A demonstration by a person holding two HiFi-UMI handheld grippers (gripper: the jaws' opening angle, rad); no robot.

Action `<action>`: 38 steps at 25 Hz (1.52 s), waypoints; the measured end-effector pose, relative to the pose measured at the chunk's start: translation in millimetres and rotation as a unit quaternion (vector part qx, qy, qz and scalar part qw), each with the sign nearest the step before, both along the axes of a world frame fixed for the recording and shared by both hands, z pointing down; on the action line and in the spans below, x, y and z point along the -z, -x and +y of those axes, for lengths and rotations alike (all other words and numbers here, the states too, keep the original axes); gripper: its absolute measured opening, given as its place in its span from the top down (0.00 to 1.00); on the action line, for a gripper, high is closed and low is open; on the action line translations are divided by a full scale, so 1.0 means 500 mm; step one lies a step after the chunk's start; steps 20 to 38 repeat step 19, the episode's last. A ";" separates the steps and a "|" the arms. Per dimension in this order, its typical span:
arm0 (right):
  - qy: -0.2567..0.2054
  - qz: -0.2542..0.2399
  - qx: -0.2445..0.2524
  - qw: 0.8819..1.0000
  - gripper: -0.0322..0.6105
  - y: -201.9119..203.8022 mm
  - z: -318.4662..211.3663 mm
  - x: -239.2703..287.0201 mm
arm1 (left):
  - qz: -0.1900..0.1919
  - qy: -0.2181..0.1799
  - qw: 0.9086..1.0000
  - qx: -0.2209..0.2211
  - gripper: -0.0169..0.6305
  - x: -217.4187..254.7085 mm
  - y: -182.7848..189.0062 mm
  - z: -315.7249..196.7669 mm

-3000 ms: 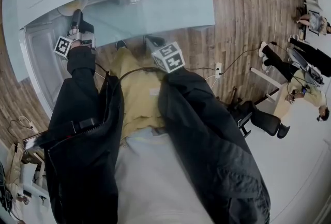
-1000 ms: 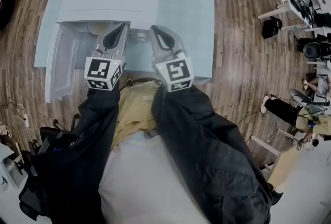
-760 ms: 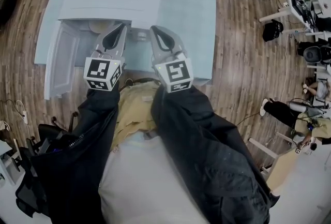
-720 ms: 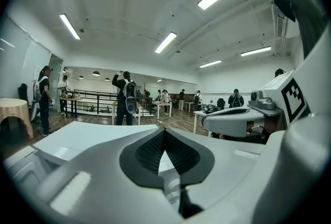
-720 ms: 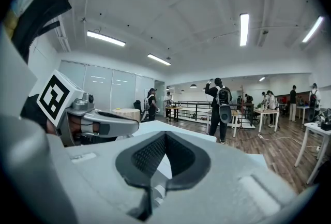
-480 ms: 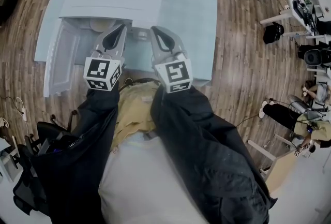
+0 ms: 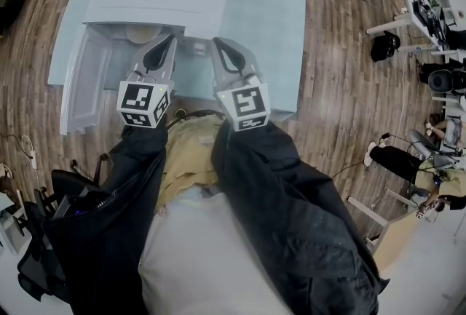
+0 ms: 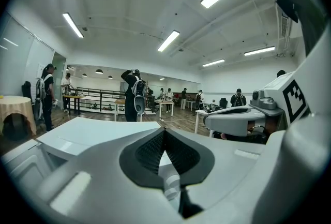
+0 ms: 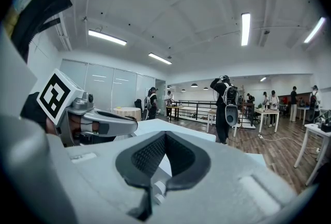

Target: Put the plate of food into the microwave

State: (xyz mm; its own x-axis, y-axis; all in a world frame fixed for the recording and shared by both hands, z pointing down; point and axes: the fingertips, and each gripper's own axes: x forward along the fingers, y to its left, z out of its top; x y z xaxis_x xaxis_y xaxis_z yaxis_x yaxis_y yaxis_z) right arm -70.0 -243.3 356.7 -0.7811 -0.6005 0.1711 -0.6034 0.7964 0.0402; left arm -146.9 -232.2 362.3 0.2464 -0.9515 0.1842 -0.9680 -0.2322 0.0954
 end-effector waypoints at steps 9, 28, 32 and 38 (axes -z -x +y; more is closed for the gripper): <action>0.006 0.002 0.001 1.000 0.96 -0.003 0.002 -0.010 | 0.006 0.009 1.000 0.002 0.98 -0.012 0.000 0.004; 0.010 0.007 0.010 1.000 0.96 0.005 0.009 -0.021 | 0.011 0.026 1.000 0.008 0.98 -0.033 0.008 0.013; 0.010 0.007 0.010 1.000 0.96 0.005 0.009 -0.021 | 0.011 0.026 1.000 0.008 0.98 -0.033 0.008 0.013; 0.010 0.007 0.010 1.000 0.96 0.005 0.009 -0.021 | 0.011 0.026 1.000 0.008 0.98 -0.033 0.008 0.013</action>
